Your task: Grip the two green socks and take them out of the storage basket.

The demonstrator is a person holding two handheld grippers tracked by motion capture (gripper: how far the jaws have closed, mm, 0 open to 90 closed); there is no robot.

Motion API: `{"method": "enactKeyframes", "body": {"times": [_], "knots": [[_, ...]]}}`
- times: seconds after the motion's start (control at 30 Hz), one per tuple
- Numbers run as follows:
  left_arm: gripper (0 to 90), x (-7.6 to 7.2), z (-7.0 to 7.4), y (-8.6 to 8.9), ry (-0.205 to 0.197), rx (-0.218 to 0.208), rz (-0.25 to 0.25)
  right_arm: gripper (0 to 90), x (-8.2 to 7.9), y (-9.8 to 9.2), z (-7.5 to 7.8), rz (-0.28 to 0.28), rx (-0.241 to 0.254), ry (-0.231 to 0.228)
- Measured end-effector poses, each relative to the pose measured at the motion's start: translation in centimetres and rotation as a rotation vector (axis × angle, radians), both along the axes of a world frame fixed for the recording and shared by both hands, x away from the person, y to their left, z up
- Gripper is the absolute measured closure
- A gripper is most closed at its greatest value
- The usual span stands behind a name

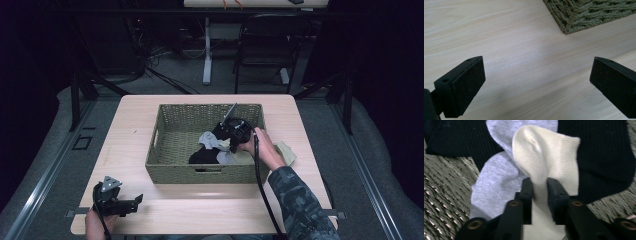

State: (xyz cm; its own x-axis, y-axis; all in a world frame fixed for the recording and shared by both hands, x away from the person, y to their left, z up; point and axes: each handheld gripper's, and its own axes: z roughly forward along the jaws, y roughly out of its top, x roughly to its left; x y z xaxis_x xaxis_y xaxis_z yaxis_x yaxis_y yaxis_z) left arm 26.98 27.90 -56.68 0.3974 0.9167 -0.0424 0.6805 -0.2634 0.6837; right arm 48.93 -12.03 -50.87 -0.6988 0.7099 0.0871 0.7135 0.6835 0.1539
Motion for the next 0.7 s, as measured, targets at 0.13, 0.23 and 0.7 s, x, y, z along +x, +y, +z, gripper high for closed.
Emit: {"method": "enactKeyframes", "body": {"times": [0.13,0.23,0.7], "knots": [[0.0,0.0,0.0,0.0,0.000,0.000,0.000,84.8,-0.2,-0.4,0.4,-0.009,0.000,-0.020],[0.0,0.1,0.0,0.0,0.002,-0.001,0.001,85.2,-0.1,-0.7,1.6,-0.004,-0.010,-0.008],[0.0,0.4,-0.2,-0.1,0.009,0.005,0.004,85.3,-0.4,-0.7,6.1,0.011,0.021,-0.056]]}}
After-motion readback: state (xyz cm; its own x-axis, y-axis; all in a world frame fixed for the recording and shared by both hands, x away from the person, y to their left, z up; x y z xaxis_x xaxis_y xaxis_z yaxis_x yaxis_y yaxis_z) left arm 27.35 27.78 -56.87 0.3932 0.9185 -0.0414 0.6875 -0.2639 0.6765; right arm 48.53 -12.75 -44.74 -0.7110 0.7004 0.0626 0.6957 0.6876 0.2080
